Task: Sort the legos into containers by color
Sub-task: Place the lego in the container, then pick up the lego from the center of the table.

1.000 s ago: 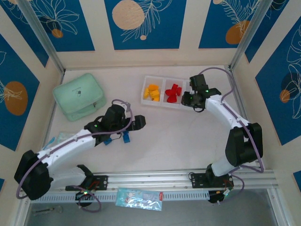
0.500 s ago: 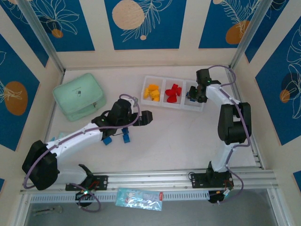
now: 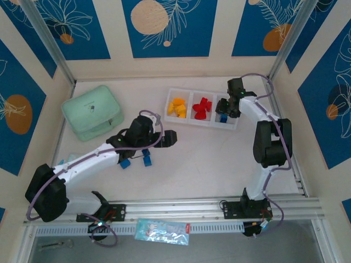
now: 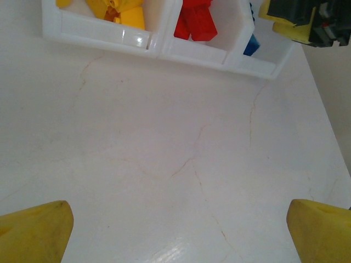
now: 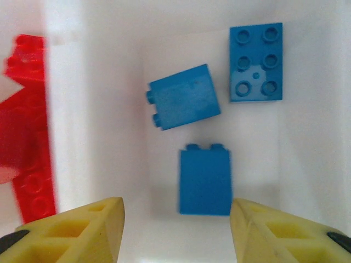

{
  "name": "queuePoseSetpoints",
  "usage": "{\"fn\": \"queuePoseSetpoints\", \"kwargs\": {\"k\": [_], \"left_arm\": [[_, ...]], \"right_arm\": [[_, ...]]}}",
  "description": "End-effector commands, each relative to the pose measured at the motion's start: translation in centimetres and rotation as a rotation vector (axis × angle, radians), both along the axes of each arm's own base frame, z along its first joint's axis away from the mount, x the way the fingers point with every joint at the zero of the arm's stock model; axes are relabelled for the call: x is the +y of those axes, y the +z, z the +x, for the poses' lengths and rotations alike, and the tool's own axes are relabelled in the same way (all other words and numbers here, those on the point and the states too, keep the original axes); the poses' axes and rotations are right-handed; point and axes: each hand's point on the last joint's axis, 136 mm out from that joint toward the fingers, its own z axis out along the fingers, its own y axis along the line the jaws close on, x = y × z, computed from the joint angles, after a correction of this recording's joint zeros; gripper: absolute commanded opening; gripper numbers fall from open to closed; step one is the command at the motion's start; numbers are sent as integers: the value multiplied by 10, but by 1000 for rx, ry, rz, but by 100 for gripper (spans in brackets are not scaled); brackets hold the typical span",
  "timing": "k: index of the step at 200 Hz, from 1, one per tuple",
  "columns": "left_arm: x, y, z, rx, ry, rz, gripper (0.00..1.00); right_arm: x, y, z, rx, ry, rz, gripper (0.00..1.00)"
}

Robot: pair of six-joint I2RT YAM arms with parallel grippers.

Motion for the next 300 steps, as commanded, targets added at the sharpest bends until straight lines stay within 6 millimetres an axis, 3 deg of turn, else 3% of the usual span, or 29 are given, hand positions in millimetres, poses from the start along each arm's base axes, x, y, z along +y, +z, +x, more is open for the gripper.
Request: {"fn": "queuePoseSetpoints", "kwargs": {"k": [1,35,78,133,169,203,244,300], "left_arm": [[8,21,1,-68,12,7,99],[24,14,-4,-65,43,14,99],[48,0,-15,-37,88,44,99],[93,-15,-36,-18,200,111,99],[122,-18,-54,-14,267,139,99],[148,-14,-66,-18,339,164,99],[166,-9,-75,-38,392,159,99],[177,-7,-80,-44,424,164,99]], "right_arm": [[20,41,-12,-80,51,22,55],[57,46,-45,-80,142,-10,59],[122,39,-93,-65,313,-22,64],[217,14,-157,-35,571,-11,69],[279,-7,-187,7,716,39,72],[321,-22,-200,52,767,95,74],[355,-33,-195,66,797,144,76],[373,-51,-185,87,827,77,78]]}}
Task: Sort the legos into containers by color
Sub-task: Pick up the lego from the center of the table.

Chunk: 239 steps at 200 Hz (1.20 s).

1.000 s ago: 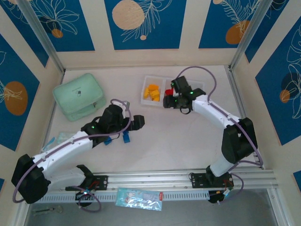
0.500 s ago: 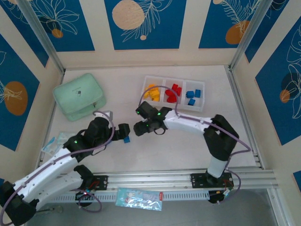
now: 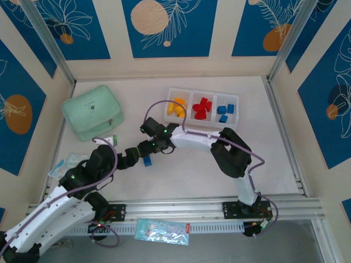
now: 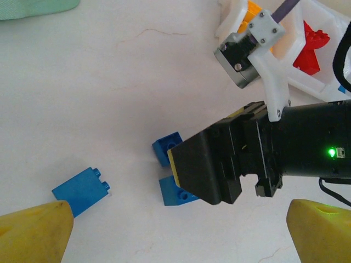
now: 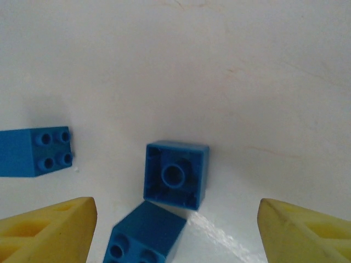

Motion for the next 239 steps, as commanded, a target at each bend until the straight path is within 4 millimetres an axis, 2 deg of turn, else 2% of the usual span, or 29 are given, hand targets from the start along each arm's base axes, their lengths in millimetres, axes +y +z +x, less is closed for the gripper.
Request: {"fn": "queuePoseSetpoints", "kwargs": {"k": [1,42,76,139,178,203,239], "left_arm": [[14,-8,-3,21,52,35,99],[16,-8,-1,12,65,34,99],[15,-7,-1,9,66,31,99],[15,-3,3,-9,68,32,99],[12,-2,5,-8,61,34,99],[11,0,5,-8,55,31,99],[6,6,7,-18,36,23,99]], "right_arm": [[5,-6,-2,10,28,-29,78],[12,-17,8,-4,47,-79,76],[13,-26,12,-4,51,-117,69],[-1,-30,14,-8,40,-164,51],[-5,-30,14,-1,29,-152,35],[-4,-20,16,-12,27,-139,31],[-13,11,21,-25,-6,-72,29]]}}
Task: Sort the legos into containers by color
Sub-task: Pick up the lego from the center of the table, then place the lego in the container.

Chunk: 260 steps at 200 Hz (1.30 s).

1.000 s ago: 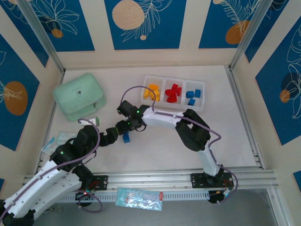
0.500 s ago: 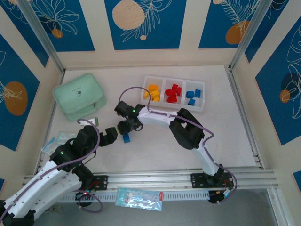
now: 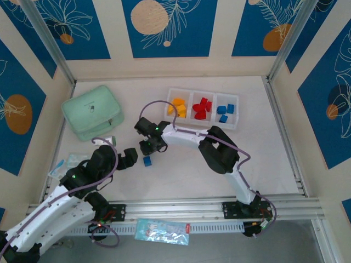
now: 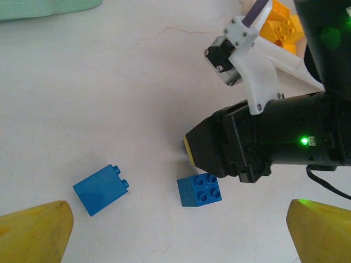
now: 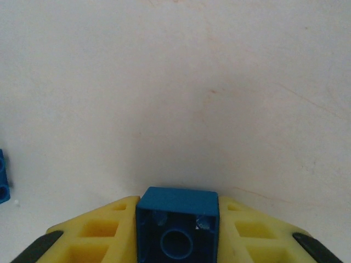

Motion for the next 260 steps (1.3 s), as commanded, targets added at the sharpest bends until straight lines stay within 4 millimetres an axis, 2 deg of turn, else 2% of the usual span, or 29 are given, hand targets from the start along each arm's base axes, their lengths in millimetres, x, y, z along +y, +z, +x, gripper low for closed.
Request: {"fn": "queuePoseSetpoints", "kwargs": {"k": [1,52,124,164,192,212,243,260], "left_arm": [[-3,15,6,-36,-4,-20,99],[-29,21,14,-44,-106,-56,99],[-84,29,34,-32,-299,-91,99],[-110,35,47,-39,-370,-119,99],[-125,35,57,-35,-401,-134,99],[-134,33,63,-29,-419,-135,99],[-153,33,71,-17,-465,-165,99],[-157,33,75,-13,-469,-165,99]], "right_arm": [[-10,39,4,-19,-29,65,29],[-58,78,14,-57,-140,116,29],[-169,111,38,-125,-386,112,29],[-238,116,55,-148,-545,87,29],[-282,120,74,-143,-671,137,29],[-315,120,92,-213,-743,68,29],[-352,109,120,-204,-832,21,29],[-365,102,135,-211,-856,1,29]]}}
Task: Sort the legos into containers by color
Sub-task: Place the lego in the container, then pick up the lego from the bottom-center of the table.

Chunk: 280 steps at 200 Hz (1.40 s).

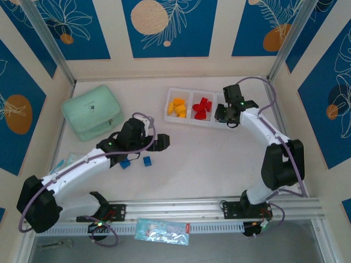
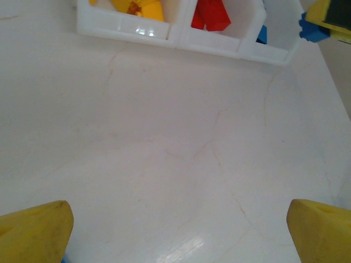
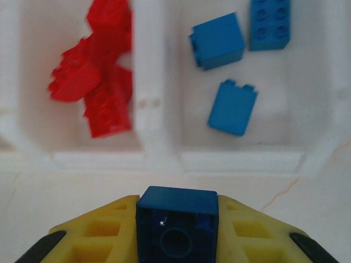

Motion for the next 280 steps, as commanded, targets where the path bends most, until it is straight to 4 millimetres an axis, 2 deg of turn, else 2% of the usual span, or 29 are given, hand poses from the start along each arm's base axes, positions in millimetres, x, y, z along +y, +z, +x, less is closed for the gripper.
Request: {"fn": "queuePoseSetpoints", "kwargs": {"k": [1,33,59,79,101,130,164,190,239,280], "left_arm": [[-15,24,10,-50,-42,-59,99],[-20,24,17,-51,-42,-56,99],[-22,23,19,-48,-45,-53,99],[-21,22,20,-49,-41,-44,99],[-19,23,20,-52,-37,-39,99],[-17,24,20,-60,-30,-33,99],[-17,25,19,-68,-31,-37,99],[-12,23,18,-68,-15,-36,99],[10,14,7,-60,49,-19,99],[35,6,-8,-47,102,17,99]], "right_arm": [[-18,-3,24,-15,-28,-40,29],[-30,-21,49,22,-49,-52,29],[-26,-32,65,40,-29,-34,30],[-23,-38,73,55,-23,-27,34],[-22,-35,77,50,-18,-12,40],[-21,-19,74,19,-17,-7,48],[-12,-2,57,-3,4,-1,51],[8,5,33,-14,57,5,53],[56,9,-16,7,199,-4,56],[114,3,-60,32,355,16,58]]}}
